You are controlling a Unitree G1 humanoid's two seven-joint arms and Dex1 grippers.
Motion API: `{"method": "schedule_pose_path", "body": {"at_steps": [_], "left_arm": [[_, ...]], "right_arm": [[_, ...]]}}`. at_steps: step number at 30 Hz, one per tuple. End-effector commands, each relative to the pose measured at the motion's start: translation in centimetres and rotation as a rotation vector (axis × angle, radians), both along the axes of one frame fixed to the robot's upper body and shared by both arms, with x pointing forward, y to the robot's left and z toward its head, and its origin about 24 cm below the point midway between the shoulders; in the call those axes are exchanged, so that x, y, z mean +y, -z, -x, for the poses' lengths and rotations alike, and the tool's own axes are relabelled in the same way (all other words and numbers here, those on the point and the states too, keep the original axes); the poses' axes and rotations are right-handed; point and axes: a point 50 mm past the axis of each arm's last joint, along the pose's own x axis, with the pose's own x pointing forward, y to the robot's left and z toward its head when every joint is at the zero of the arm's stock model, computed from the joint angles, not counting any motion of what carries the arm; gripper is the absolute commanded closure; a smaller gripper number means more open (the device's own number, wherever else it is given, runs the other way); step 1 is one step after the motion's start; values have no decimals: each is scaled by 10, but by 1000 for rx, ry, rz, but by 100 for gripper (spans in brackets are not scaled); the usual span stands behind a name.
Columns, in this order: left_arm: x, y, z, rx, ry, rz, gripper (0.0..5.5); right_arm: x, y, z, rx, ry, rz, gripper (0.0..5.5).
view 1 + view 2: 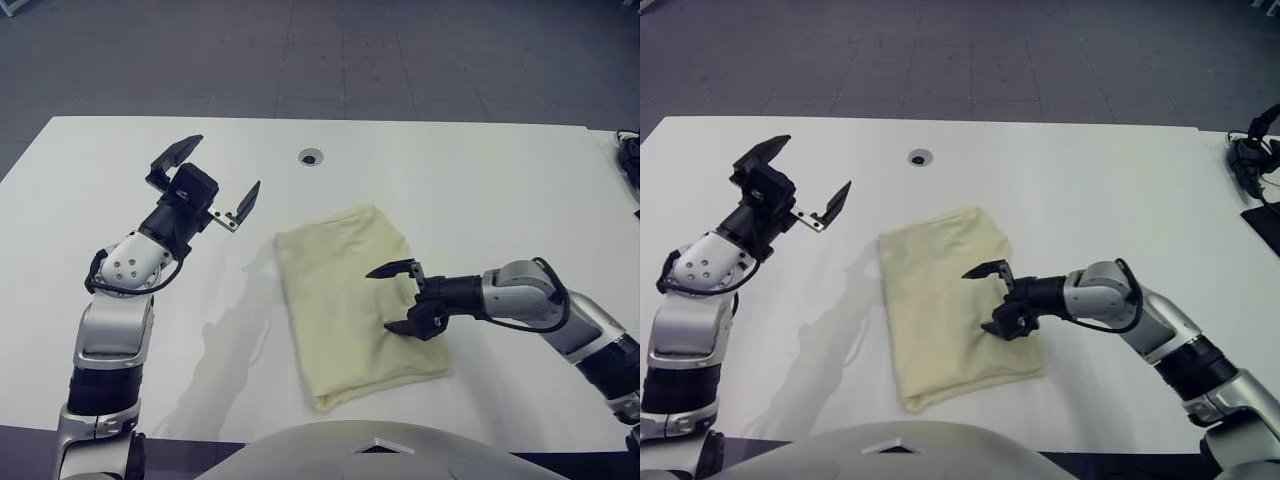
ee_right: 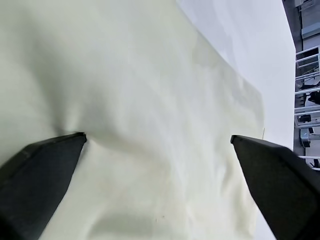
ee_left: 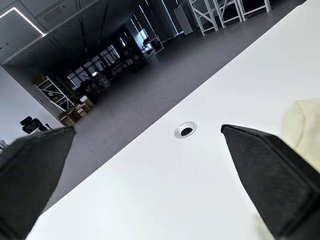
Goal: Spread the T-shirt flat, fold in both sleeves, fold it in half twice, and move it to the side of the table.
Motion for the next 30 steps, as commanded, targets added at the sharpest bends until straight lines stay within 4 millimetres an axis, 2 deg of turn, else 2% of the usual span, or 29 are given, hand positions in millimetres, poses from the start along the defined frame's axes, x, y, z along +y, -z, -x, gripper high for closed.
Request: {"method": "schedule_pose_path", "body": {"at_steps": [1,4,8,12,15,18,20,23,26,30], "left_arm": [[-6,11,3,41,18,-10,12],[-8,12,3,46,26,-10,12],[-5,14,4,47,15,-16,12],[3,6,10,6,12,-19,12],[12,-3,24,-48,35,-23,12],[16,-3,48,-67,88,-112,12],[19,7,72,-39,165,-259,12],[26,26,109,20,304,-557,12],[29,43,127,42,424,-767,12],[39,57,142,115,512,-875,12]], "right_arm": [[13,42,16,78,1,34,10],[21,34,12,41,19,-78,10],[25,8,0,13,87,-291,10],[14,-24,-3,34,185,-538,10],[4,-38,3,78,220,-657,10],[-7,-49,7,93,262,-739,10],[-19,-47,15,134,288,-711,10],[-40,-28,38,209,281,-522,10],[-54,-9,57,210,217,-312,10],[-65,3,70,193,127,-146,10]]}}
